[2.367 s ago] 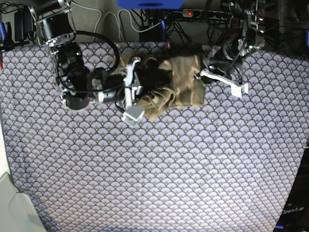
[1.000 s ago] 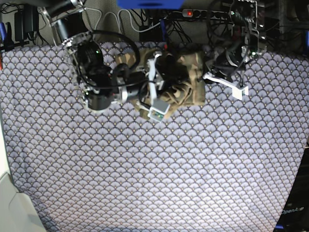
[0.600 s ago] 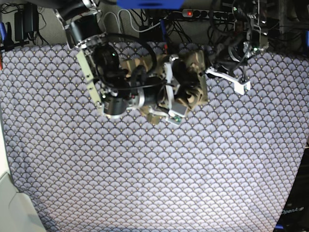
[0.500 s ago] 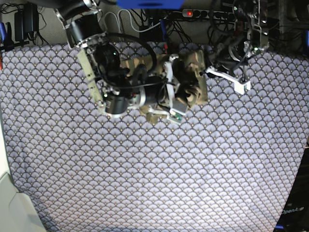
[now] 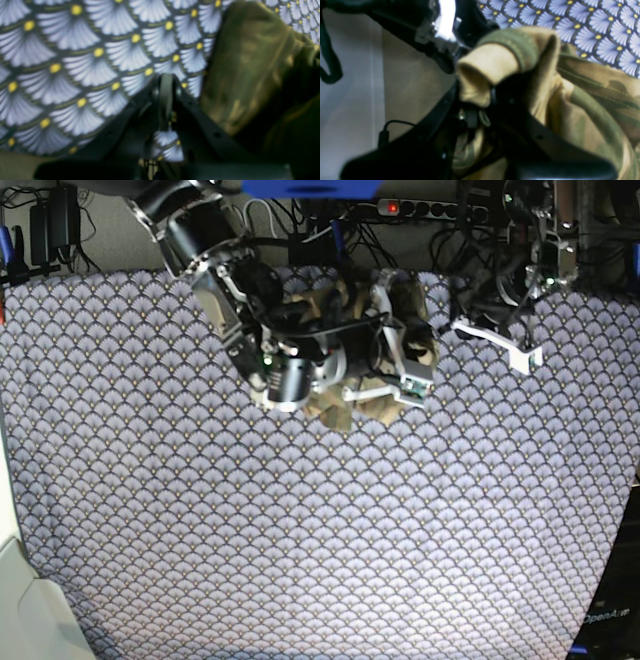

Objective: Fold the T-shirt properly
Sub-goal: 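Carry the folded end over onto the strip beside the left gripper, then press the folded bundle down with the right gripper, left gripper withdrawing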

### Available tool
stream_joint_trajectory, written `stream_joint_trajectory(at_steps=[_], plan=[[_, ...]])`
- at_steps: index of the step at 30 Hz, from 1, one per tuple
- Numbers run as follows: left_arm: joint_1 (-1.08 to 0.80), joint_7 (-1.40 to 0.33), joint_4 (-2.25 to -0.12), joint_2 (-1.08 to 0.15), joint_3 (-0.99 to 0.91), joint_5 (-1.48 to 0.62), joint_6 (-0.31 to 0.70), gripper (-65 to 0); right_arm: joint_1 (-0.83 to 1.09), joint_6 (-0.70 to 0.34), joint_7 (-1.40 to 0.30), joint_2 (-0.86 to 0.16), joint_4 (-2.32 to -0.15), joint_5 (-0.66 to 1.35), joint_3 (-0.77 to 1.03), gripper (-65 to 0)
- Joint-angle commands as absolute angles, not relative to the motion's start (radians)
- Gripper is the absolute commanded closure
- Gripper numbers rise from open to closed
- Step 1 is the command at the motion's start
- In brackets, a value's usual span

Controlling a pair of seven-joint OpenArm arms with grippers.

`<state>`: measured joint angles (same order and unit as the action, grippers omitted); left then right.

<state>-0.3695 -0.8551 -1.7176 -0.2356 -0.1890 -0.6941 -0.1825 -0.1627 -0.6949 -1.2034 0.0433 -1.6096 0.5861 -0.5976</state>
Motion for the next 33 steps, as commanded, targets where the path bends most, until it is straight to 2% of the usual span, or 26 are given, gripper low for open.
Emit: stream_joint_trajectory(at_steps=[1,6,8,10,14,16,25,28,33], plan=[[-0.375,-0.851,-1.738,-0.245,-0.194,-0.699,-0.177,0.0,-0.180,-0.698,-1.176,0.065,-1.626,0.602,-0.598,-0.3],[-0.400,-0.851,-1.738,-0.255,-0.240,-0.699,-0.177,0.0,-0.180,-0.698,-1.176,0.070,-1.626,0.602,-0.591,-0.6],[-0.406,-0.851,-1.738,-0.255,-0.252,-0.699,-0.177,0.0,-0.180,-0.698,-1.176,0.070,-1.626,0.601,-0.590,-3.3],[-0.406,-0.851,-1.738,-0.255,-0.257,-0.699,-0.176,0.0,-0.180,-0.698,-1.176,0.071,-1.626,0.601,-0.596,-9.2],[-0.407,-0.851,-1.738,-0.255,-0.260,-0.699,-0.176,0.0,-0.176,-0.698,-1.182,0.090,-1.626,0.610,-0.596,-27.0],[-0.409,-0.851,-1.738,-0.257,-0.260,-0.699,-0.176,0.0,-0.174,-0.698,-1.176,0.094,-1.629,0.618,-0.596,-31.6],[-0.492,-0.849,-1.738,-0.311,-0.305,-0.699,-0.174,0.0,-0.219,-0.698,-1.181,0.104,-1.635,0.662,-0.591,-28.5],[-0.526,-0.849,-1.739,-0.303,-0.363,-0.704,-0.168,0.0,-0.254,-0.698,-1.187,0.088,-1.635,0.662,-0.598,-25.4],[-0.541,-0.851,-1.782,-0.305,-0.366,-0.700,-0.168,0.0,-0.294,-0.698,-1.221,0.059,-1.646,0.661,-0.596,-16.7]])
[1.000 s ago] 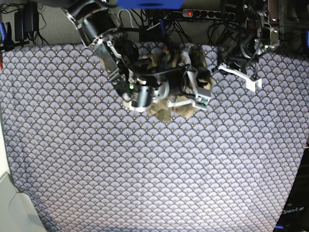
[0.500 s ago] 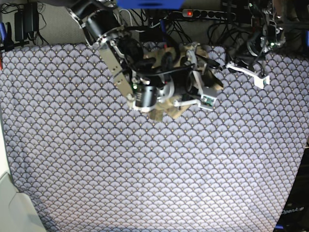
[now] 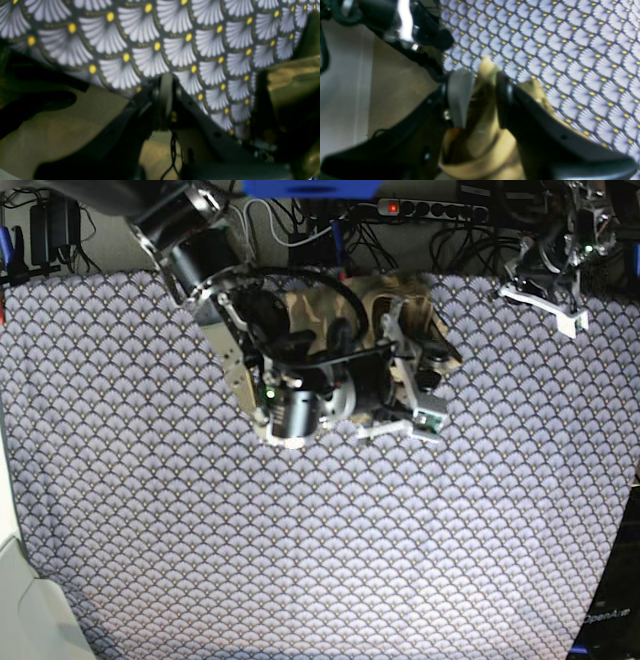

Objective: Fold the T-shirt properly
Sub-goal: 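Press the folded bundle down with the right gripper, left gripper withdrawing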

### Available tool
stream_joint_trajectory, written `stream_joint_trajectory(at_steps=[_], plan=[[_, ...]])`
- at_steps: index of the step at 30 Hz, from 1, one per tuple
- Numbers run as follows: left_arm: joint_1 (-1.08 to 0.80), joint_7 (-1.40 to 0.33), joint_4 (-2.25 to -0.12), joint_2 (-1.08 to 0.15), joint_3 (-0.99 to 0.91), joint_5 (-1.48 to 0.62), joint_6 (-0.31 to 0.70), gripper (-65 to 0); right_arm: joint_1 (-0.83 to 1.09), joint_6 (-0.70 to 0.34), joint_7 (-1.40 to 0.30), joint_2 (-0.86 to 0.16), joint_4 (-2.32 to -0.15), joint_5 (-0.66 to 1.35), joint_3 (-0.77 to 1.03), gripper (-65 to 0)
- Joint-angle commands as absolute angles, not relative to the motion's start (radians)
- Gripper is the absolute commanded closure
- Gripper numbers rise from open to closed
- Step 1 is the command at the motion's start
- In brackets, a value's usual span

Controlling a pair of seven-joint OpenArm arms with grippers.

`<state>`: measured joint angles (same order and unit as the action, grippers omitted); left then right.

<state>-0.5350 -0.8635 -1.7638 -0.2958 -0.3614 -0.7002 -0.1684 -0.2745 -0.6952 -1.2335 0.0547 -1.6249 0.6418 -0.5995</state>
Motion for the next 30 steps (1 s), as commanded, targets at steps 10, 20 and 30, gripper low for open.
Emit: stream_joint_trajectory(at_steps=[10,20,30], plan=[[-0.553,-0.851,-1.891,-0.298,-0.298,-0.713,-0.168,0.0,-0.248,-0.698,-1.245,-0.053,-1.825,0.657,-0.591,-8.2],[-0.545,-0.851,-1.983,-0.298,-0.213,-0.713,-0.166,0.0,-0.206,-0.698,-1.221,-0.214,-1.828,0.656,-0.495,-6.0],[-0.453,-0.851,-1.963,-0.206,-0.214,-0.713,-0.173,0.0,-0.165,-0.698,-1.148,-0.180,-1.787,0.654,-0.498,-6.4]])
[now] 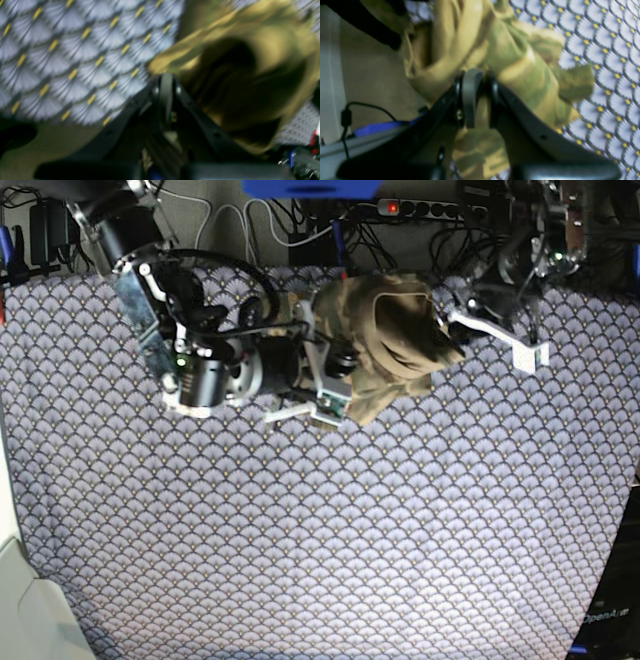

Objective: Fold the T-shirt properly
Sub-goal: 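Press the folded bundle down with the right gripper, left gripper withdrawing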

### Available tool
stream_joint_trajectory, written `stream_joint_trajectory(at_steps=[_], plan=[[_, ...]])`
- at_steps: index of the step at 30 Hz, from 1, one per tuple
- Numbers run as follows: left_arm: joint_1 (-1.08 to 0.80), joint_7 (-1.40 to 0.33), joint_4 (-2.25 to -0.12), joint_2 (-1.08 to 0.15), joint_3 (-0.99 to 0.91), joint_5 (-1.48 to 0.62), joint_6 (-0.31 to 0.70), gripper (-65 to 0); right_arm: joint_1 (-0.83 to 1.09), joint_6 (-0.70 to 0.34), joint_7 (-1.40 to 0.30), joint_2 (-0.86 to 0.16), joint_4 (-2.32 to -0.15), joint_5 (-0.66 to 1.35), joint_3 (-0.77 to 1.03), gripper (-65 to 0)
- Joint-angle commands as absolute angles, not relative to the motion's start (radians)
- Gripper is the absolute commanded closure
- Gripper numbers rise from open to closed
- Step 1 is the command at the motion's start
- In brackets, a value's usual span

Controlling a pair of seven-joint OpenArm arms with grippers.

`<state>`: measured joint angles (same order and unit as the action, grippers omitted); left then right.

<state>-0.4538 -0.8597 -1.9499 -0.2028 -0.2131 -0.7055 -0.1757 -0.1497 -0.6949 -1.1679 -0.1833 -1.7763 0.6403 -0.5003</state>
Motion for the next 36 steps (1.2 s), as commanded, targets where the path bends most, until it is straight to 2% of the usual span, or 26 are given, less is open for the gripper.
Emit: stream_joint_trajectory(at_steps=[1,6,15,21,31,36], plan=[[-0.441,-0.851,-1.959,-0.194,-0.214,-0.713,-0.174,0.0,-0.170,-0.698,-1.148,-0.173,-1.764,0.654,-0.498,-6.4],[-0.357,-0.851,-1.868,-0.150,-0.217,-0.702,-0.174,0.0,-0.174,-0.698,-1.115,-0.139,-1.641,0.654,-0.499,-6.3],[-0.285,-0.840,-1.738,-0.154,-0.225,-0.700,-0.174,0.0,-0.202,-0.698,-1.073,-0.133,-1.590,0.657,-0.499,-6.4],[-0.280,-0.848,-1.721,-0.150,-0.358,-0.711,-0.173,0.0,-0.219,-0.698,-1.078,-0.110,-1.595,0.661,-0.499,-6.4],[-0.410,-0.851,-1.804,-0.163,-0.575,-0.711,-0.168,0.0,-0.193,-0.698,-1.173,-0.047,-1.730,0.662,-0.499,-6.3],[-0.449,-0.851,-1.801,-0.185,-0.608,-0.711,-0.166,0.0,-0.125,-0.698,-1.199,-0.047,-1.797,0.662,-0.499,-6.4]])
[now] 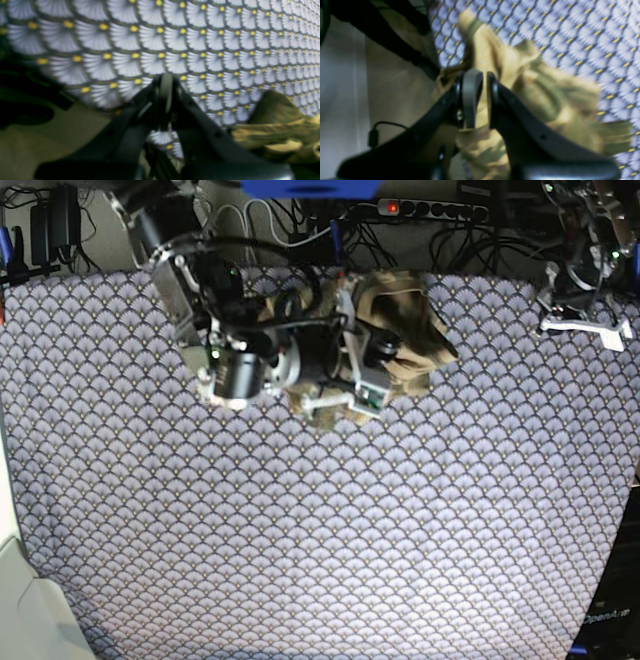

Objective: Fold the T-shirt properly
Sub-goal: 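Press the folded bundle down with the right gripper, left gripper withdrawing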

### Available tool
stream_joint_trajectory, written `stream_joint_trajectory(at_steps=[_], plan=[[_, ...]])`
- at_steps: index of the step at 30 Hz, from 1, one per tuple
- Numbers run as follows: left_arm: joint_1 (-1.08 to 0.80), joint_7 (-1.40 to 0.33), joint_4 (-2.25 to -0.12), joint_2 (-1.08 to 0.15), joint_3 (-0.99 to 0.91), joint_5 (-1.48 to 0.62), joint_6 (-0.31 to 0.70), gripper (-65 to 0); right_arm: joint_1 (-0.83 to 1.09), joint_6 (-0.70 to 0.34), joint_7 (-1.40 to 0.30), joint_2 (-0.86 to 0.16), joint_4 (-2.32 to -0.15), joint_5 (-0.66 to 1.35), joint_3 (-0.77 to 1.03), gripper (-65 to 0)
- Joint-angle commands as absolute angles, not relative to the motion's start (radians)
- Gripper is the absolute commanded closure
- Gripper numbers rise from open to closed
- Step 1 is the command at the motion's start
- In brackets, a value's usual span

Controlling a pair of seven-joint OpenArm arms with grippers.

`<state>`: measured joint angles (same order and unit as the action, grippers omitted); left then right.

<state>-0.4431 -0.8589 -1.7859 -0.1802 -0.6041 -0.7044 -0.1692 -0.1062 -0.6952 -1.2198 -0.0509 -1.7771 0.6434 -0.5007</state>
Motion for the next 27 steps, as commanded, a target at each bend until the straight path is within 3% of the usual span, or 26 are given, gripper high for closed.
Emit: stream_joint_trajectory(at_steps=[1,12,27], plan=[[-0.449,-0.851,-1.801,-0.183,-0.608,-0.710,-0.166,0.0,-0.113,-0.698,-1.199,-0.047,-1.804,0.662,-0.499,-6.4],[-0.444,-0.851,-1.804,-0.183,-0.605,-0.710,-0.166,0.0,-0.124,-0.698,-1.118,-0.028,-1.730,0.661,-0.648,-6.5],[-0.463,-0.851,-1.805,-0.180,-0.610,-0.711,-0.166,0.0,-0.390,-0.698,-0.912,0.039,-1.227,0.657,-0.782,-6.5]])
